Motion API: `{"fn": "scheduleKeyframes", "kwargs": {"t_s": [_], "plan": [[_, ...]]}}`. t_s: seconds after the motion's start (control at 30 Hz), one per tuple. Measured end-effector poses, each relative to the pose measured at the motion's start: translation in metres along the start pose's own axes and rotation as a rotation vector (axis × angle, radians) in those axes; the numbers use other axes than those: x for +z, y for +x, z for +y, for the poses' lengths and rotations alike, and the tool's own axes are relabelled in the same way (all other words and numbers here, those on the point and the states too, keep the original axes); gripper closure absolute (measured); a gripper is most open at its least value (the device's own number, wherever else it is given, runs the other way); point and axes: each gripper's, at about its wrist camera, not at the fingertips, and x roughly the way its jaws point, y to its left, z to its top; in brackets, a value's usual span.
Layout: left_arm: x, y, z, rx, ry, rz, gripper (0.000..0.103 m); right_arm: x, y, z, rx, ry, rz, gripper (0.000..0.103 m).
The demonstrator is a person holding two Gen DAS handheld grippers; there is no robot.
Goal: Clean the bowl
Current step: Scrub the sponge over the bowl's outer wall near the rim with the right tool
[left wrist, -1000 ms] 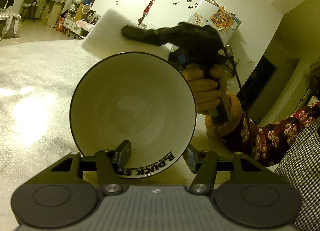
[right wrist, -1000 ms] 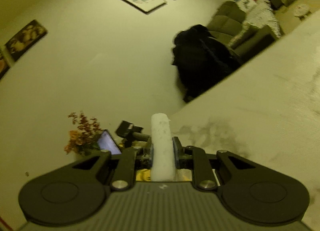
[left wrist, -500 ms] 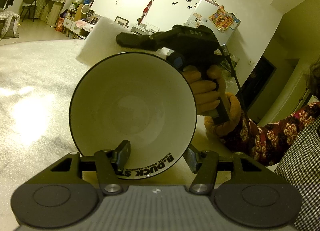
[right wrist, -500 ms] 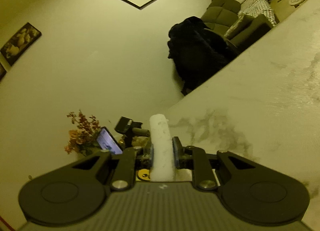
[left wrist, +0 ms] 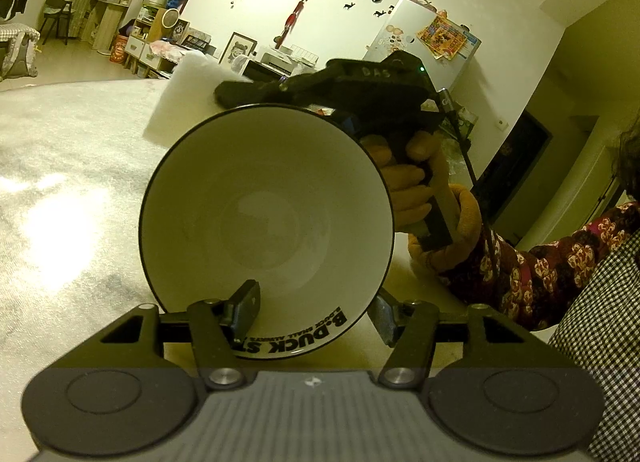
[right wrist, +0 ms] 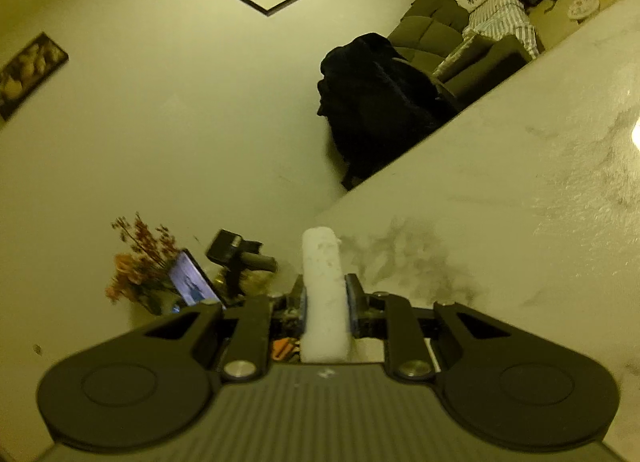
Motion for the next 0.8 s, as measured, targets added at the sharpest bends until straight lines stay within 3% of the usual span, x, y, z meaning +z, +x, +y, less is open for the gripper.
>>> {"fn": "scheduleKeyframes", "kwargs": {"t_s": [0.23, 0.8], "plan": [[0.001, 0.0, 0.001, -0.002, -0.003, -0.001, 0.043, -0.004, 0.001, 0.009, -0.052, -0.104, -0.008, 0.083], [-0.002, 0.001, 0.007, -0.006, -0.004, -0.001, 0.042, -0.001, -0.012, 0.02, 0.044, -0.142, -0.035, 0.083]]}}
